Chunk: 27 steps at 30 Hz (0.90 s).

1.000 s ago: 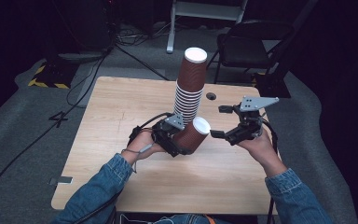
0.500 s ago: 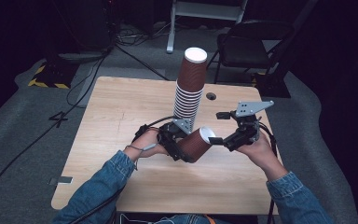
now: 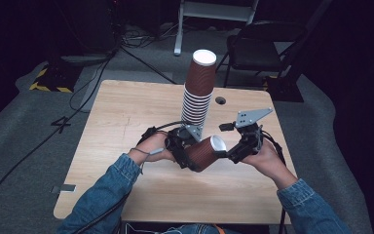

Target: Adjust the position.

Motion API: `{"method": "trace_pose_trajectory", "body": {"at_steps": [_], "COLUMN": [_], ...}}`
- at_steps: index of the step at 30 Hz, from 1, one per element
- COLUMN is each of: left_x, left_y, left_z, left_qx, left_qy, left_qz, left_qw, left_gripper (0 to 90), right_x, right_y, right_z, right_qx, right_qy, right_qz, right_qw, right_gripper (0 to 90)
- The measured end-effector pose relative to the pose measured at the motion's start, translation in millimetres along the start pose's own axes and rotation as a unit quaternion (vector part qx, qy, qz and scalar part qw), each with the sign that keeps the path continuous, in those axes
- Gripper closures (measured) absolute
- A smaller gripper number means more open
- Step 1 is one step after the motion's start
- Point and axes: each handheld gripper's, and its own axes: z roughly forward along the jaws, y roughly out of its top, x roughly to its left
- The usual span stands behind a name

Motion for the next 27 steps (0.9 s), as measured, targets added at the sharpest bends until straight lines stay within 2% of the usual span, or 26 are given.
{"method": "trace_pose_trajectory", "body": {"at_steps": [9, 15, 18, 24, 27], "left_x": [-0.7, -0.7, -1.7, -2.0, -2.0], "left_y": [0.1, 0.9, 1.3, 1.3, 0.9], "left_z": [-0.3, 0.8, -0.3, -0.7, -0.5], "left_qx": [-0.001, 0.002, -0.001, -0.001, -0.002], "left_qy": [-0.004, -0.002, -0.004, -0.003, -0.002], "left_qz": [0.000, 0.006, 0.006, 0.008, 0.007], "left_qw": [1.0000, 1.0000, 1.0000, 1.0000, 1.0000], "left_gripper": [13.8, 13.8, 13.8, 13.7, 13.7], "right_x": [-1.2, -0.8, -1.6, -3.4, -3.5], "right_y": [1.1, 0.2, -0.5, -1.7, -2.0], "right_z": [11.8, 19.2, 20.6, 21.6, 22.0], "right_qx": [0.033, 0.063, 0.071, 0.076, 0.081], "right_qy": [0.010, 0.021, 0.025, 0.029, 0.038], "right_qz": [-0.003, -0.008, -0.008, -0.005, -0.004], "right_qw": [0.9994, 0.9978, 0.9971, 0.9967, 0.9960], "right_gripper": [0.0, 2.7, 5.7, 6.3, 12.0]}}
